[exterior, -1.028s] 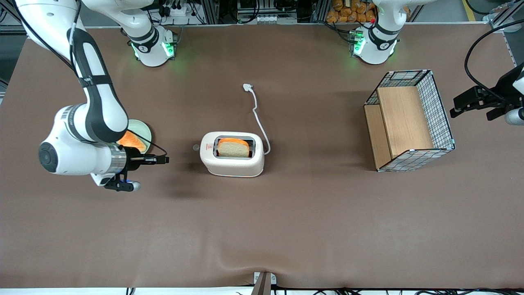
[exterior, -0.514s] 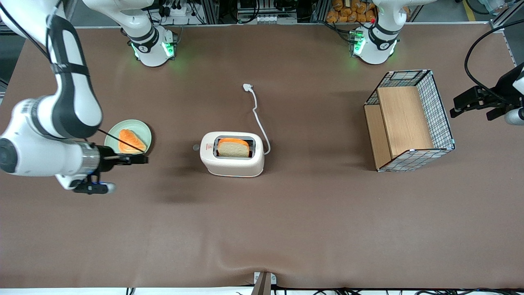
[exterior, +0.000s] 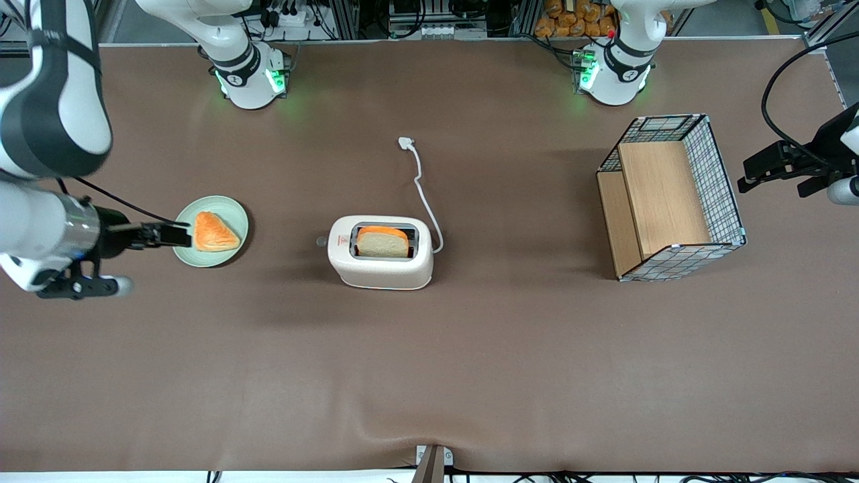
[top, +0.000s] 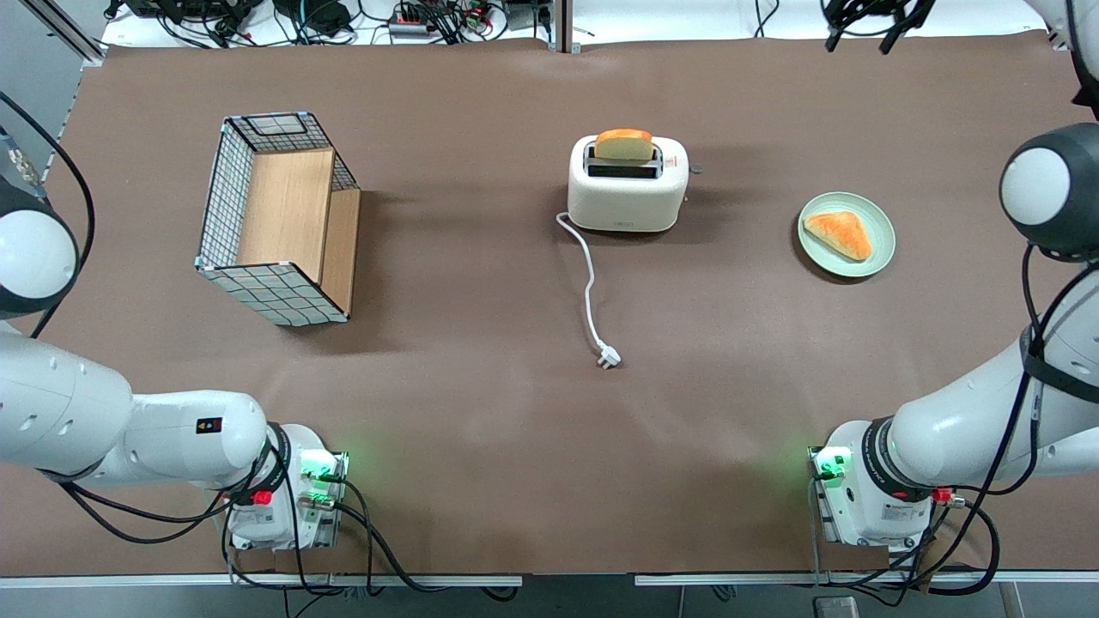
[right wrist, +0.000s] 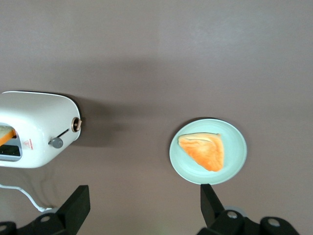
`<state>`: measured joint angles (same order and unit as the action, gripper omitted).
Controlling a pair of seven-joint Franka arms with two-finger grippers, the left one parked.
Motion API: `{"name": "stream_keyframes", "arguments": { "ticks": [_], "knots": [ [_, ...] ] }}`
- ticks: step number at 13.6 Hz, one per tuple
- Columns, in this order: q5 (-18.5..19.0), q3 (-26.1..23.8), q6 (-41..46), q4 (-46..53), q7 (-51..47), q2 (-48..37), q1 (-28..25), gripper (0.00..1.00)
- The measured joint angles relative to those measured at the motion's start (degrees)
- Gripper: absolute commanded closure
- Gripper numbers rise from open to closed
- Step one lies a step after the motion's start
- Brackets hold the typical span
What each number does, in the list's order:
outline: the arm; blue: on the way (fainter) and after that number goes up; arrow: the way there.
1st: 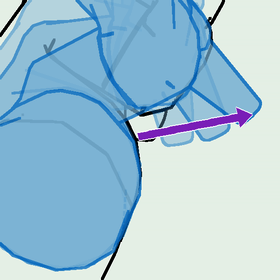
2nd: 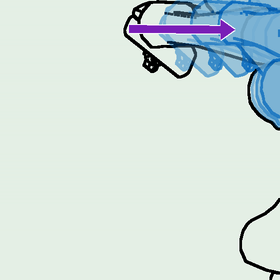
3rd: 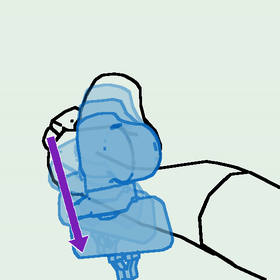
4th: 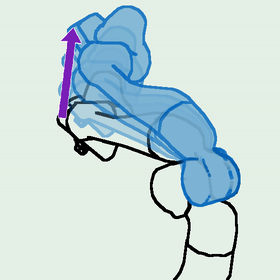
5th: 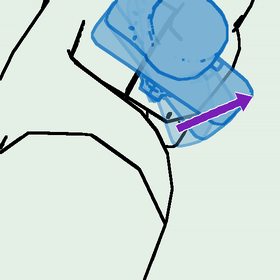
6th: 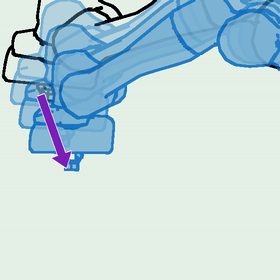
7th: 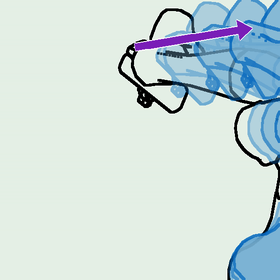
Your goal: Press toaster button with right arm
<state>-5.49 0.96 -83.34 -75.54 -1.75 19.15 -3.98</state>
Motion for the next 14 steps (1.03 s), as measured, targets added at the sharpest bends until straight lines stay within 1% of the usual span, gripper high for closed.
{"name": "stream_keyframes", "arguments": {
  "ticks": [3, 8, 14],
  "knots": [
    [0.78, 0.15, 2.94, -0.73, -0.03, -5.12, 0.13, 0.00],
    [1.02, 0.32, 6.55, -3.34, -0.01, -12.12, 2.22, 0.00],
    [1.13, 0.25, 5.86, -10.11, -0.01, -18.61, 3.00, 0.00]
  ]
}}
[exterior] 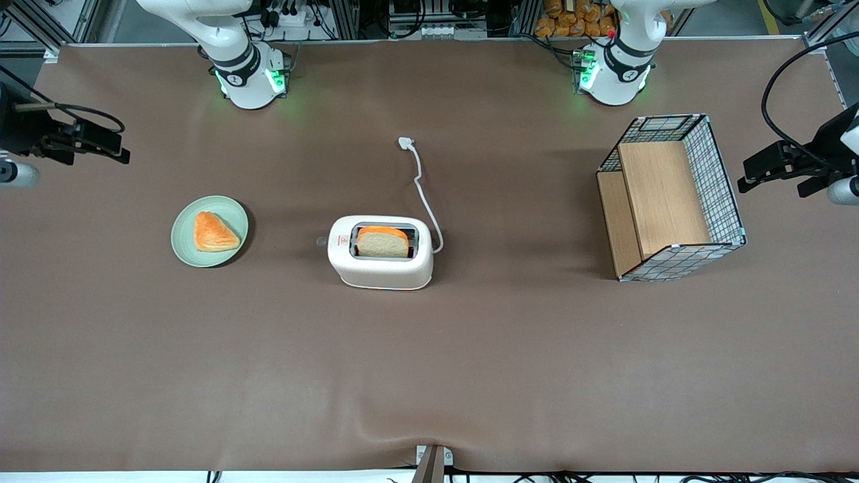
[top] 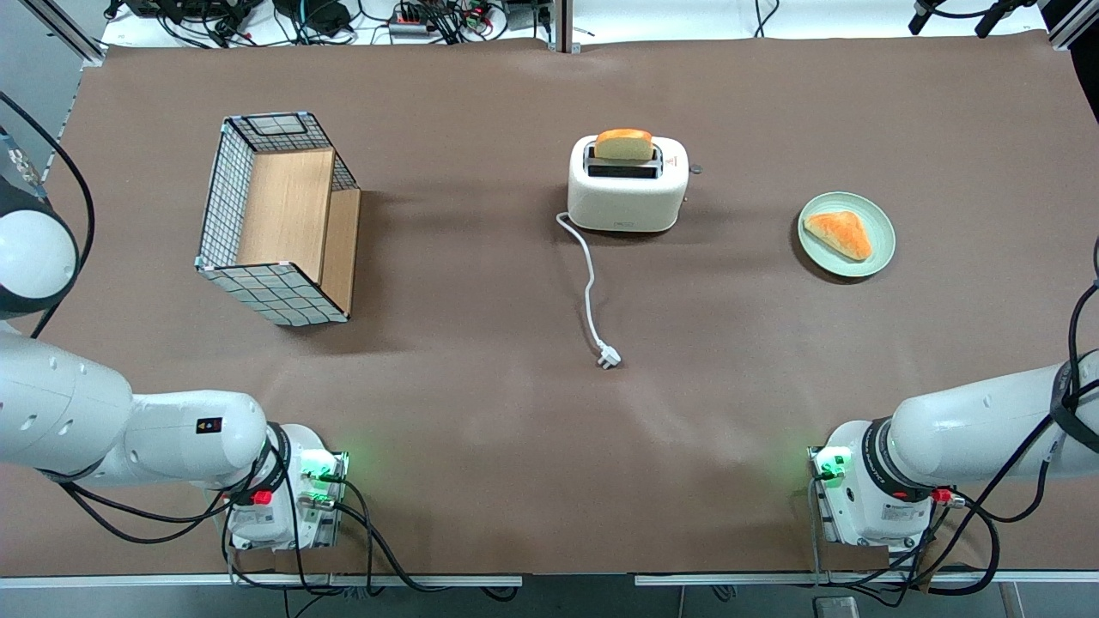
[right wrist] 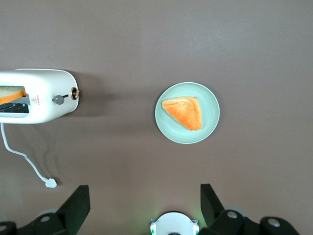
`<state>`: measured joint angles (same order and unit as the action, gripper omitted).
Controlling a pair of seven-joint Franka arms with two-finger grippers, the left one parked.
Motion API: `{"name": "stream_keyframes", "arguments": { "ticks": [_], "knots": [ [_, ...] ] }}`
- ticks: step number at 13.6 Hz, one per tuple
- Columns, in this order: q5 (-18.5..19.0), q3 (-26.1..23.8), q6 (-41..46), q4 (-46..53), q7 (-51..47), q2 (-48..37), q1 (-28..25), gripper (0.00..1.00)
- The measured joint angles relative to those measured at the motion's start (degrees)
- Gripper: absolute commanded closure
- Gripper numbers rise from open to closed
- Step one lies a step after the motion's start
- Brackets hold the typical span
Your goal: Press toaster button with right arm
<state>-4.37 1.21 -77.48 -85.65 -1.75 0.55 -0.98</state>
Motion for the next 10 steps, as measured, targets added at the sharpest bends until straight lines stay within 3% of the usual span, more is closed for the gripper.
{"name": "stream_keyframes", "arguments": {
  "ticks": [4, 10],
  "knots": [
    [4.39, -2.91, -1.23, -0.17, 0.02, -0.17, 0.74, 0.00],
    [4.76, -3.72, -1.94, 0.99, 0.01, 0.00, 1.44, 0.00]
  ]
}}
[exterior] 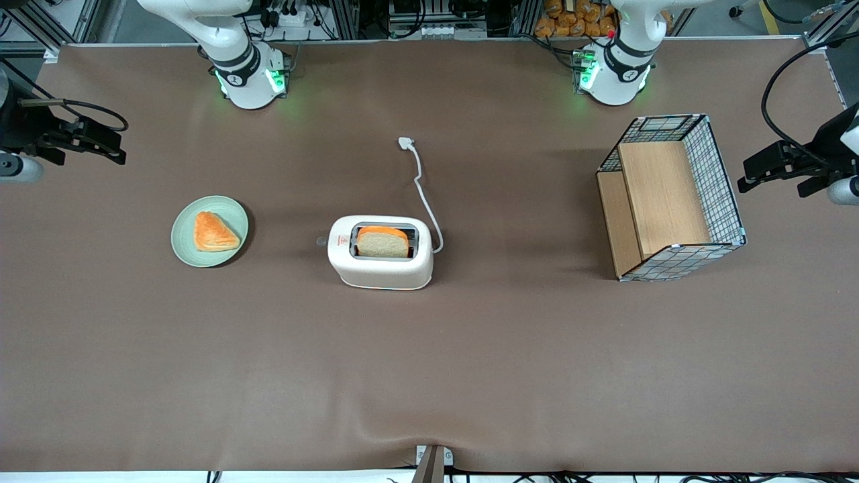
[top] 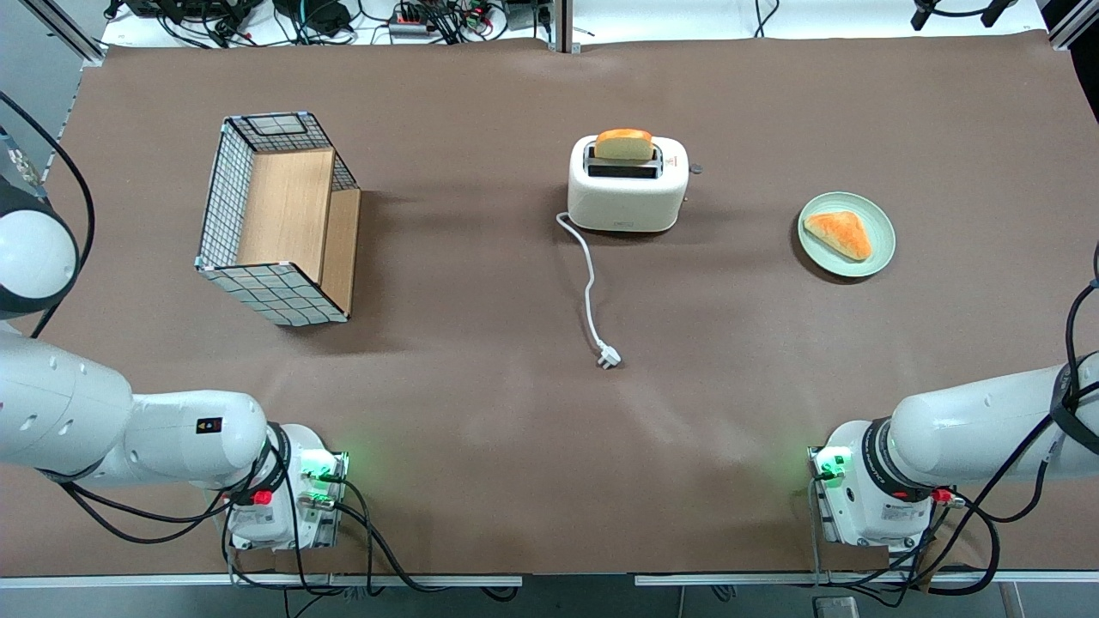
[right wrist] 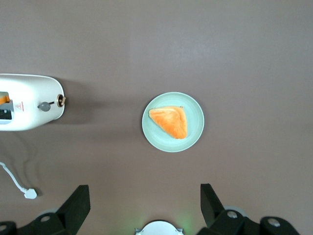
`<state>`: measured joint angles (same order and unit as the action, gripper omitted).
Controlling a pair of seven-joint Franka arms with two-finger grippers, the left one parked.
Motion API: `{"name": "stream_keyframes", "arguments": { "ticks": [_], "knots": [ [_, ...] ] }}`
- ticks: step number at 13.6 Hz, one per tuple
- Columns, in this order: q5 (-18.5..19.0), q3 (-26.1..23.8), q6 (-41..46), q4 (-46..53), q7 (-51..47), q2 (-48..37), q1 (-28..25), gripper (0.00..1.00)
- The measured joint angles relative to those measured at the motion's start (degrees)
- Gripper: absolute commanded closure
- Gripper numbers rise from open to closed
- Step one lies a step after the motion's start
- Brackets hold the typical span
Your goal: Press toaster button with right arm
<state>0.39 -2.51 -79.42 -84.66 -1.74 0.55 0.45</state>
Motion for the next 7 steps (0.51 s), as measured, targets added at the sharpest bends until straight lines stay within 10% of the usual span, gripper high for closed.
{"name": "stream_keyframes", "arguments": {
  "ticks": [7],
  "knots": [
    [0.02, -0.02, -0.03, 1.70, 0.00, 1.64, 0.19, 0.00]
  ]
}}
